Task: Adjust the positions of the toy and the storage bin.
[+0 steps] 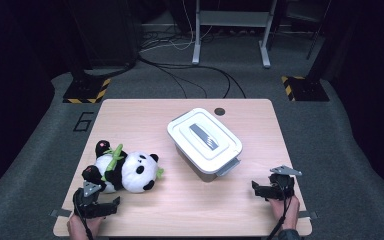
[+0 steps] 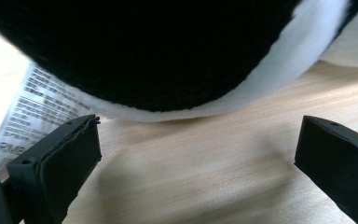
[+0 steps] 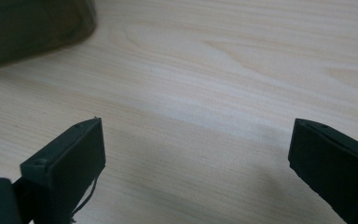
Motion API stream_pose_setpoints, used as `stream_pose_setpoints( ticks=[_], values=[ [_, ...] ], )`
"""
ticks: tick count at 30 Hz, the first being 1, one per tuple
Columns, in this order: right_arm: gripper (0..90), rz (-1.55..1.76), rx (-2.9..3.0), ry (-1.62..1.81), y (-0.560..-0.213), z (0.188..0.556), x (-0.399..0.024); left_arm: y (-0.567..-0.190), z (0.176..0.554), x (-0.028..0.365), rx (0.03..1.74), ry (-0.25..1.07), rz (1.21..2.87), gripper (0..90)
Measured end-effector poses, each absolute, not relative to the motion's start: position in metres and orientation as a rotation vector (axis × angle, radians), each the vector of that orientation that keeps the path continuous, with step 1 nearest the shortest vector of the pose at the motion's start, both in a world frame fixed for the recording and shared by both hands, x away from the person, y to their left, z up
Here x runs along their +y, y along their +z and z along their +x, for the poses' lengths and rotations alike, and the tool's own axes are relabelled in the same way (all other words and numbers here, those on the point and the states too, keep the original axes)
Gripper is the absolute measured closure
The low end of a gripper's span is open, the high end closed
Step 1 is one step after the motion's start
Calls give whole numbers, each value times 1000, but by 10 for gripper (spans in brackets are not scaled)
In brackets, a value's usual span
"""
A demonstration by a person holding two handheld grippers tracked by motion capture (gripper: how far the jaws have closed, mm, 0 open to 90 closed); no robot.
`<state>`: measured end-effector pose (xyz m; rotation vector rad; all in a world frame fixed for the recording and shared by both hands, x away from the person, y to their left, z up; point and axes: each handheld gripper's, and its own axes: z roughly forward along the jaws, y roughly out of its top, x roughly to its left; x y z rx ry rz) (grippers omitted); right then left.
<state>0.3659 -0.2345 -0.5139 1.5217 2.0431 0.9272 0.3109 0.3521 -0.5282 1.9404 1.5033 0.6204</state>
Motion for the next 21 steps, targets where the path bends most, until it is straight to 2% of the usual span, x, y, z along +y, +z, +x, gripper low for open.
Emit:
stream_pose_setpoints(
  ticks=[21],
  values=[
    [34,1416,2083,966,-474,369,-221,-532,313,355,1484,630,1921,0]
  ],
)
